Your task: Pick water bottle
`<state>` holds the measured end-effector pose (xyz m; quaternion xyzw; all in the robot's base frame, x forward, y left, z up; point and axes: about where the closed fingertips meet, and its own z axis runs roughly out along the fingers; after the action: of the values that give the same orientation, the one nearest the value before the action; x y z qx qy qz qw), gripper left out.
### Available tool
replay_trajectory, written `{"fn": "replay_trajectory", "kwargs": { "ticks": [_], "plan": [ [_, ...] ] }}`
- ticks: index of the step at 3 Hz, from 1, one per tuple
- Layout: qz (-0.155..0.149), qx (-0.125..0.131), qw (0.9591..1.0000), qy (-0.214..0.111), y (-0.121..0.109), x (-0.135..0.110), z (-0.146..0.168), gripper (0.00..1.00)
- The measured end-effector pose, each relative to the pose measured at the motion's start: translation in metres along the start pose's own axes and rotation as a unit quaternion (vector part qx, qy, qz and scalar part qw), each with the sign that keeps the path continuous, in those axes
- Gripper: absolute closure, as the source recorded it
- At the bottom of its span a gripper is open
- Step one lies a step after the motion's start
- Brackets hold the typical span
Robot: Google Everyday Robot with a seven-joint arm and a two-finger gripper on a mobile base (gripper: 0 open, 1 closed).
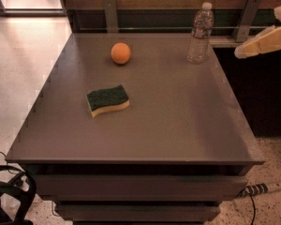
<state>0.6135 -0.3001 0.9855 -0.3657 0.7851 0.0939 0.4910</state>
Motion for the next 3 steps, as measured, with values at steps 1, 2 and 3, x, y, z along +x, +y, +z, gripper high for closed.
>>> {"fn": "replay_trajectory", "kwargs": {
  "ticks": [1,2,3],
  "plan": [
    [0.016,-0.001,0.9968,-0.078,-0.020,-0.013,0.039,0.00],
    [0.029,0.001,0.9906,-0.134,-0.033,-0.020,0.063,0.00],
    [0.038,-0.008,0.9842,-0.173,-0.039,-0.024,0.088,0.00]
  ]
}}
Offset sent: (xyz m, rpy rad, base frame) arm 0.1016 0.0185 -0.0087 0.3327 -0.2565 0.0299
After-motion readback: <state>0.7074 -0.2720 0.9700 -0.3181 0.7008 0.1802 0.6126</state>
